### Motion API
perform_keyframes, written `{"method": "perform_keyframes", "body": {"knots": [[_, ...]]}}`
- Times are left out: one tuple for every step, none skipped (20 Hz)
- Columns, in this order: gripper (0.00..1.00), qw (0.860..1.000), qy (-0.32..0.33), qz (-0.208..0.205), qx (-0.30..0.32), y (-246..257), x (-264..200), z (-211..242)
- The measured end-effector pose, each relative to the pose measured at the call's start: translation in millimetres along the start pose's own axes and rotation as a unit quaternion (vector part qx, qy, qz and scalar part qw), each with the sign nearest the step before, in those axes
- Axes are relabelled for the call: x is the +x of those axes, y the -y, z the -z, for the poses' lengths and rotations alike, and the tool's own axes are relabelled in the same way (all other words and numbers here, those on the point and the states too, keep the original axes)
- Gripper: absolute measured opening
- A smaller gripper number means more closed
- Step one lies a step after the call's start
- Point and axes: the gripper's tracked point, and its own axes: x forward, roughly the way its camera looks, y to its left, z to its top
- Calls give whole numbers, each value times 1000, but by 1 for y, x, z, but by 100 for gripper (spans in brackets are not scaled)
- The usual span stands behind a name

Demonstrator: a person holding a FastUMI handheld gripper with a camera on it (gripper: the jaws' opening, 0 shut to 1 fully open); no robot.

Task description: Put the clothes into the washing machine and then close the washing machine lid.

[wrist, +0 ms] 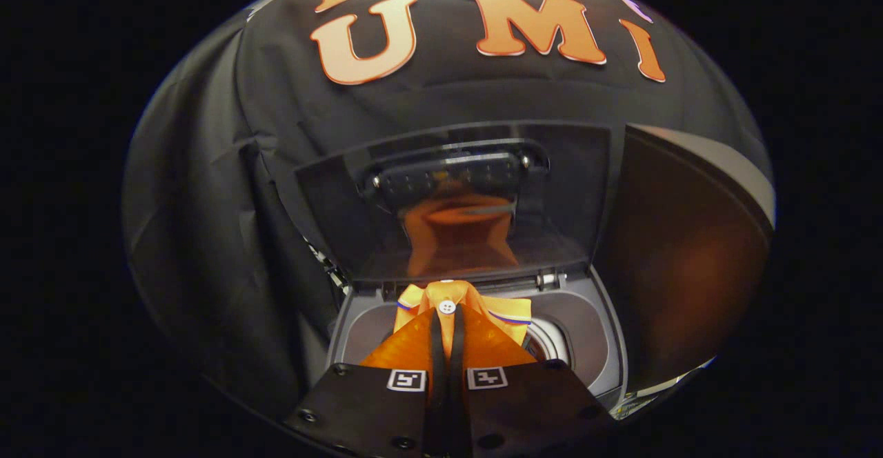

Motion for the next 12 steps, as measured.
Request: {"method": "perform_keyframes", "body": {"knots": [[8,1000,-11,4,-7,3,1,5],[8,1000,-22,7,-16,6,0,9],[8,999,-33,8,-23,8,3,16],[8,999,-44,10,-27,9,4,22],[8,998,-50,10,-26,7,5,26],[8,998,-59,9,-25,6,6,32],[9,998,-62,9,-28,5,7,37],[9,997,-66,9,-31,5,7,40],[8,997,-73,10,-31,6,8,45],[8,996,-80,10,-27,7,8,49],[8,996,-84,11,-21,8,6,52],[9,996,-85,11,-13,8,7,53]]}}
